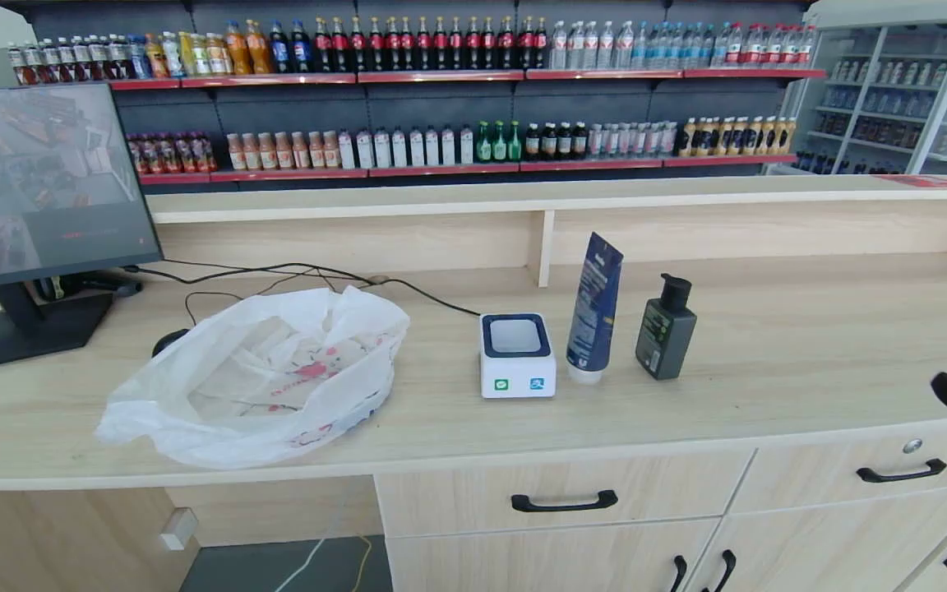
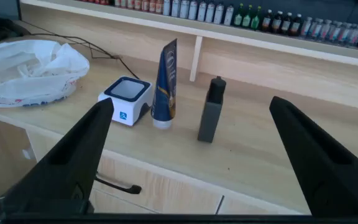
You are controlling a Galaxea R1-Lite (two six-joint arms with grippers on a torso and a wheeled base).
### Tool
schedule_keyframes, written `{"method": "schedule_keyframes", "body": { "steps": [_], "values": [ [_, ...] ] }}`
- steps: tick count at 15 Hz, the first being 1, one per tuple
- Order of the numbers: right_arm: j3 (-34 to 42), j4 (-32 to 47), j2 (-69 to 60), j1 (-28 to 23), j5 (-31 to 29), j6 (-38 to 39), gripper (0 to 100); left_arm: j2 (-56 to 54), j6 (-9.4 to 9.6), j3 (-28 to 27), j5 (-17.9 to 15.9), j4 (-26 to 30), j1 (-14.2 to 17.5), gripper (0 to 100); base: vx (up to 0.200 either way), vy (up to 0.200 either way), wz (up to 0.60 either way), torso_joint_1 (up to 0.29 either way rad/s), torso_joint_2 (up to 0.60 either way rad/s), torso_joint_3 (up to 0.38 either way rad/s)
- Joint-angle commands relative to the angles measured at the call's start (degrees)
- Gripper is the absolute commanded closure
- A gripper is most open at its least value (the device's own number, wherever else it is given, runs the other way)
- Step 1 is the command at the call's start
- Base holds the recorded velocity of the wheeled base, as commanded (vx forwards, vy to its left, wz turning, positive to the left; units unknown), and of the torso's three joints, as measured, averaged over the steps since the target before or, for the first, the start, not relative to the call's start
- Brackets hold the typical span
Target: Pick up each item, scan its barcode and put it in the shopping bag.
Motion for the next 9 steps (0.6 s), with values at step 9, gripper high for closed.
{"method": "schedule_keyframes", "body": {
  "steps": [9],
  "values": [
    [-10.65,-43.54,50.17,8.32,-9.44,2.09,0,-0.02,-0.02,0.01,0.01,-0.01,0.0,0,0.0,0.0,0.0,0.0,0.0,0.0]
  ]
}}
